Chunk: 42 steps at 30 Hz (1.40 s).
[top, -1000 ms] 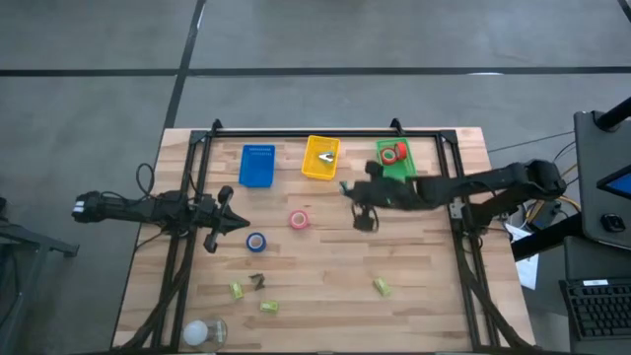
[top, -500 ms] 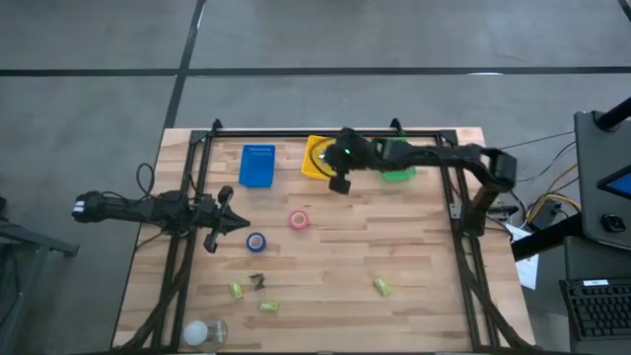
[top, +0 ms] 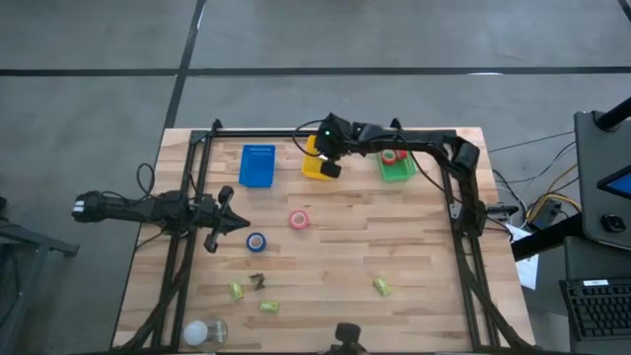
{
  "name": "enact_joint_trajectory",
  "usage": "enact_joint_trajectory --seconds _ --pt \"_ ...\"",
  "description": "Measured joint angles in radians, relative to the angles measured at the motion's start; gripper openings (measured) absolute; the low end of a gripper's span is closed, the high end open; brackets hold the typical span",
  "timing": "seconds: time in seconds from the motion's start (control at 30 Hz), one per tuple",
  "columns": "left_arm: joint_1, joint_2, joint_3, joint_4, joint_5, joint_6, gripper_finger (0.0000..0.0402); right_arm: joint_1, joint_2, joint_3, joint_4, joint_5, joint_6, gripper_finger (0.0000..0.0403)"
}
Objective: Pick and place Stapler, Stapler remover, tape
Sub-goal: Put the light blue staple remover into the yellow bin, then put the pink tape into the green bin
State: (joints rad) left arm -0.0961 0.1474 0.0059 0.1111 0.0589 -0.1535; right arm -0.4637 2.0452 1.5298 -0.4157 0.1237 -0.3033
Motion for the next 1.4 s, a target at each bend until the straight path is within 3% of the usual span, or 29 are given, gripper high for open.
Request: enact_joint_trajectory --seconds 0.53,0.97,1.3,1.4 --pt "0.0 0.0 0.0 0.0 0.0 0.0 0.001 -0.029 0.011 0.013 0.027 -0.032 0.042 0.0012" --pt "0.0 0.0 0.0 -0.001 0.0 0.0 0.001 -0.031 -0.018 0.019 -0.012 -0.049 0.139 0.011" --pt "0.0 0.0 0.0 0.0 0.0 0.0 0.001 0.035 -0.135 -0.038 -0.147 -0.254 0.277 0.0134" --pt "0.0 0.001 0.0 0.0 0.0 0.0 0.001 0.077 -0.171 -0.102 -0.148 -0.264 0.296 0.0134"
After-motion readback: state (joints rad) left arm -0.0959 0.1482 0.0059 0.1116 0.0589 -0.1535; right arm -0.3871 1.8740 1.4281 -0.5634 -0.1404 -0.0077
